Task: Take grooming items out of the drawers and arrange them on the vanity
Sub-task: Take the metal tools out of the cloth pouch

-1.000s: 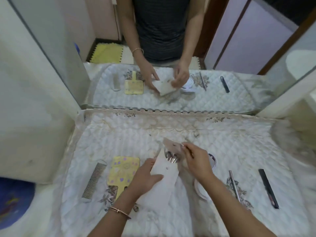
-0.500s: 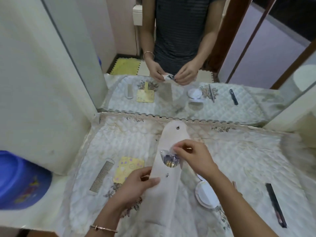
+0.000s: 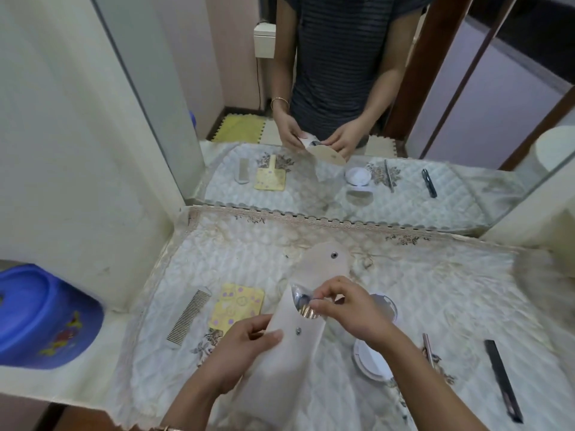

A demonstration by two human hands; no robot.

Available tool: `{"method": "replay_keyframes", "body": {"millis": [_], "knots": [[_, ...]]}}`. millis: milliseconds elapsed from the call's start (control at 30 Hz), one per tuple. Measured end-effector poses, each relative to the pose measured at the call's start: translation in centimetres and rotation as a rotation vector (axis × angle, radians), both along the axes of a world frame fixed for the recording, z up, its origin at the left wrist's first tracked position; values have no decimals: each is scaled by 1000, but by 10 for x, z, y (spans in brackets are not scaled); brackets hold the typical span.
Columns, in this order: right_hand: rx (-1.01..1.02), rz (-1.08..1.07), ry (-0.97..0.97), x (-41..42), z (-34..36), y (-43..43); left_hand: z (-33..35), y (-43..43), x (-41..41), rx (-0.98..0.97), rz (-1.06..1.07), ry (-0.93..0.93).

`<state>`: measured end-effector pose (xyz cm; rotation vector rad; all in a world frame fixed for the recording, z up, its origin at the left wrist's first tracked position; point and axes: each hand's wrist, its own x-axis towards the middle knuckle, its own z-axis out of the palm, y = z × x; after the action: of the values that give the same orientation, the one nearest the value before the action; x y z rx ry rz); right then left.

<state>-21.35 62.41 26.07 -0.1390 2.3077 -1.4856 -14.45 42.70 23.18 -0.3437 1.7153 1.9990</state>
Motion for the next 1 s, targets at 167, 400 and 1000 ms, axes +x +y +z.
{"method": "replay_keyframes", "body": {"millis": [167,400,1000], "knots": [[-415,-368,-80,-17,8,15,-6,-11,4,-73,16,-20],[-339,-436,17,-42,16,45,-19,-44,6,-179,269,-45],[150,27,310,-4,-17,-26,-18,-11,3,-93,160,-67]]}}
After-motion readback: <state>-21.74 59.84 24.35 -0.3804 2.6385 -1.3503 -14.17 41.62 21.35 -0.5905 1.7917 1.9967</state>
